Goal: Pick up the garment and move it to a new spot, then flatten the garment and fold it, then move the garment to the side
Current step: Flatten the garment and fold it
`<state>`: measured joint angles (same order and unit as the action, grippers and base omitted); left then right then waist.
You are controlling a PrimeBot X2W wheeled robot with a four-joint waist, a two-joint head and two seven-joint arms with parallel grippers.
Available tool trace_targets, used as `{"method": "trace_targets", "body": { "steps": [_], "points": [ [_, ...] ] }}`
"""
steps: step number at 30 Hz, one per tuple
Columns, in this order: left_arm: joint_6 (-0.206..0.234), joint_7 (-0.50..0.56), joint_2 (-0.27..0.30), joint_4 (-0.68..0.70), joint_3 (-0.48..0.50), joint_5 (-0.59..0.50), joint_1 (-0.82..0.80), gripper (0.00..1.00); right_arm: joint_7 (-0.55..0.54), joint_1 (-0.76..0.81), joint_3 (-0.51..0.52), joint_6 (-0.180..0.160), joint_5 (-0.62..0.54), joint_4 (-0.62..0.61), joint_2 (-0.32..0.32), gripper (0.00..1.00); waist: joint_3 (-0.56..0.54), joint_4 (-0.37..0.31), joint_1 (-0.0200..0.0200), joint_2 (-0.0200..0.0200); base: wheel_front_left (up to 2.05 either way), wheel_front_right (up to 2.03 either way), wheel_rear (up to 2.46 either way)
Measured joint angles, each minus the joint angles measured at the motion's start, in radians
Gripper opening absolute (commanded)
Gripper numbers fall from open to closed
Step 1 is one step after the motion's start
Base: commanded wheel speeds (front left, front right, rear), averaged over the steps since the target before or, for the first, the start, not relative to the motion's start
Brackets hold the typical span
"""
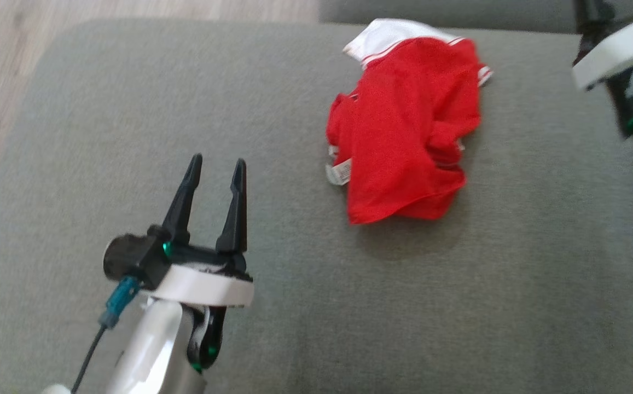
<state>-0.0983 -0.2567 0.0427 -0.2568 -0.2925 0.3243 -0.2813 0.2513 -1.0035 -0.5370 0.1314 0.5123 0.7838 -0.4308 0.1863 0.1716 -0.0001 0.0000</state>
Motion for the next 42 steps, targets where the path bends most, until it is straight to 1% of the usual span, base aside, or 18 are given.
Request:
{"method": "trace_targets", "body": {
  "steps": [2, 4, 7, 10, 11, 12, 14, 16, 19, 21, 26, 31, 34, 35, 39, 42],
  "points": [
    [0.001, 0.000, 0.000, 0.001, 0.002, 0.000, 0.020, 1.00, 0.002, 0.095, 0.116, 0.000, -0.049, -0.100, 0.039, 1.00, -0.023, -0.019, 0.0000, 0.0000, 0.00, 0.00, 0.00],
    [0.003, 0.000, 0.000, 0.001, 0.003, 0.000, 0.041, 1.00, 0.004, 0.218, 0.207, 0.000, -0.132, -0.202, 0.088, 1.00, -0.045, -0.036, 0.0000, 0.0000, 0.00, 0.00, 0.00],
    [0.003, 0.000, 0.000, 0.001, 0.004, 0.000, 0.065, 1.00, 0.004, 0.446, 0.342, 0.000, -0.248, -0.334, 0.202, 1.00, -0.076, -0.057, 0.0000, 0.0000, 0.00, 0.00, 0.00],
    [0.003, 0.000, 0.001, 0.000, 0.007, -0.002, 0.080, 1.00, 0.004, 0.669, 0.435, 0.000, -0.341, -0.424, 0.331, 1.00, -0.100, -0.074, -0.0001, 0.0000, 0.00, 0.00, 0.00],
    [0.003, 0.000, 0.001, 0.000, 0.009, -0.003, 0.085, 1.00, 0.004, 0.730, 0.449, 0.000, -0.366, -0.449, 0.356, 1.00, -0.106, -0.078, -0.0001, 0.0000, 0.00, 0.00, 0.00],
    [0.003, 0.000, 0.001, 0.000, 0.011, -0.008, 0.089, 1.00, 0.004, 0.782, 0.462, 0.000, -0.392, -0.474, 0.371, 1.00, -0.110, -0.081, -0.0002, 0.0000, 0.00, 0.00, 0.00],
    [0.003, 0.000, 0.001, -0.003, 0.015, -0.009, 0.096, 1.00, 0.004, 0.853, 0.481, 0.000, -0.417, -0.515, 0.378, 1.00, -0.115, -0.087, -0.0001, 0.0000, 0.00, 0.00, 0.00],
    [0.002, 0.000, 0.001, -0.009, 0.016, -0.011, 0.102, 1.00, 0.004, 0.888, 0.481, 0.000, -0.397, -0.547, 0.378, 1.00, -0.115, -0.088, -0.0001, 0.0000, 0.00, 0.00, 0.00],
    [0.002, 0.000, 0.001, -0.015, 0.018, -0.016, 0.103, 1.00, 0.004, 0.900, 0.465, 0.000, -0.378, -0.568, 0.378, 1.00, -0.113, -0.088, 0.0001, 0.0000, 0.00, 0.00, 0.00],
    [0.001, 0.000, 0.001, -0.015, 0.018, -0.017, 0.103, 1.00, 0.004, 0.900, 0.443, 0.000, -0.376, -0.581, 0.379, 1.00, -0.112, -0.085, 0.0001, 0.0000, 0.00, 0.00, 0.00],
    [0.000, 0.000, 0.001, -0.016, 0.017, -0.017, 0.102, 1.00, -0.002, 0.900, 0.434, 0.000, -0.383, -0.606, 0.380, 1.00, -0.109, -0.069, 0.0001, 0.0000, 0.00, 0.00, 0.00],
    [-0.001, 0.000, 0.001, -0.016, 0.016, -0.017, 0.102, 1.00, -0.039, 0.900, 0.345, 0.000, -0.414, -0.609, 0.380, 1.00, -0.102, -0.047, 0.0001, 0.0000, 0.00, 0.00, 0.00],
    [-0.004, 0.000, 0.001, -0.019, 0.013, -0.017, 0.100, 1.00, -0.077, 0.891, 0.283, 0.000, -0.437, -0.586, 0.380, 1.00, -0.093, -0.033, 0.0001, 0.0000, 0.00, 0.00, 0.00],
    [-0.004, 0.000, 0.001, -0.021, 0.010, -0.017, 0.098, 1.00, -0.102, 0.882, 0.245, 0.000, -0.448, -0.564, 0.380, 1.00, -0.084, -0.025, 0.0002, 0.0000, 0.00, 0.00, 0.00],
    [-0.004, 0.000, 0.001, -0.021, 0.006, -0.017, 0.080, 1.00, -0.157, 0.845, 0.193, 0.000, -0.469, -0.482, 0.379, 1.00, -0.065, -0.007, 0.0002, 0.0000, 0.00, 0.00, 0.00],
    [-0.005, 0.000, 0.001, -0.021, 0.005, -0.017, 0.071, 1.00, -0.168, 0.811, 0.168, 0.000, -0.480, -0.430, 0.378, 1.00, -0.051, 0.005, 0.0003, 0.0000, 0.00, 0.00, 0.00]
  ]
}}
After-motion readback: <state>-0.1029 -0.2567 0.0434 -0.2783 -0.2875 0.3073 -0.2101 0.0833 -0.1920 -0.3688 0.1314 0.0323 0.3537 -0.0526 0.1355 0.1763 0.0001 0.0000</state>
